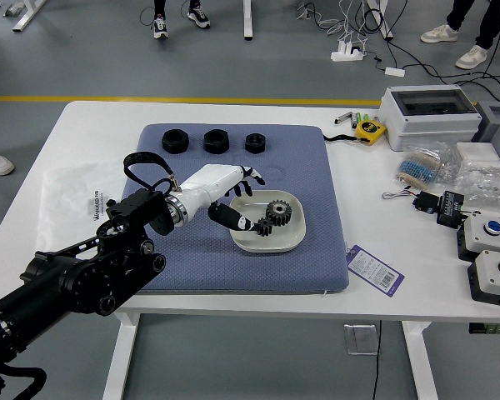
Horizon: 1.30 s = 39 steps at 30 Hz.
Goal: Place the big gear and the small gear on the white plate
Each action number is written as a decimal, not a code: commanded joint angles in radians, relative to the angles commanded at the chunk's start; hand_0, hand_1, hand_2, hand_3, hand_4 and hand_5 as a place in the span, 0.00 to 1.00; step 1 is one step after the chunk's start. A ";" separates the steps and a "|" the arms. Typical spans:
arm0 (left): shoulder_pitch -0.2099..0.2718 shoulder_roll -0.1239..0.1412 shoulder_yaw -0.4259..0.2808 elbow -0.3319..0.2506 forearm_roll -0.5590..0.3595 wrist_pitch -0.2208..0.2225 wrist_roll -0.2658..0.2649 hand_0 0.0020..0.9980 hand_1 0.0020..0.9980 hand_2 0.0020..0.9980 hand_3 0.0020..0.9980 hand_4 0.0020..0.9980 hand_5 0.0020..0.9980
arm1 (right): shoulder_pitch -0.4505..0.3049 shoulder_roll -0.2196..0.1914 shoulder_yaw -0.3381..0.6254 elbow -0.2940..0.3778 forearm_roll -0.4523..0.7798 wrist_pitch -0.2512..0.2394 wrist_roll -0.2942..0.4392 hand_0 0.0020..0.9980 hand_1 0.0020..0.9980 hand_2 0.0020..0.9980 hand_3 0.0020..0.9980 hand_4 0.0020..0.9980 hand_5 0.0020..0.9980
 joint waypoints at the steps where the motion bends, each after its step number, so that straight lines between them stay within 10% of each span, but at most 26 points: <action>1: 0.003 0.000 -0.007 -0.003 0.001 0.001 -0.001 0.42 0.56 0.67 0.78 1.00 0.42 | -0.001 0.000 0.000 0.000 0.000 0.000 0.000 0.68 0.66 0.74 0.60 0.81 0.73; 18: 0.157 -0.045 -0.374 -0.077 -0.203 0.164 -0.029 0.50 0.57 0.63 0.67 0.90 0.35 | -0.010 0.004 0.001 -0.002 0.000 -0.002 0.004 0.68 0.66 0.74 0.60 0.81 0.73; 28: 0.300 -0.045 -0.674 -0.197 -0.535 -0.066 0.087 0.60 0.63 0.70 0.65 0.87 0.37 | -0.004 0.002 -0.014 -0.003 0.030 0.003 0.015 0.68 0.66 0.74 0.60 0.81 0.73; 39: 0.452 -0.071 -0.803 -0.341 -0.750 -0.127 0.063 0.72 0.71 0.78 0.77 0.91 0.63 | -0.010 0.003 -0.021 -0.006 0.039 0.007 0.019 0.68 0.66 0.74 0.60 0.81 0.73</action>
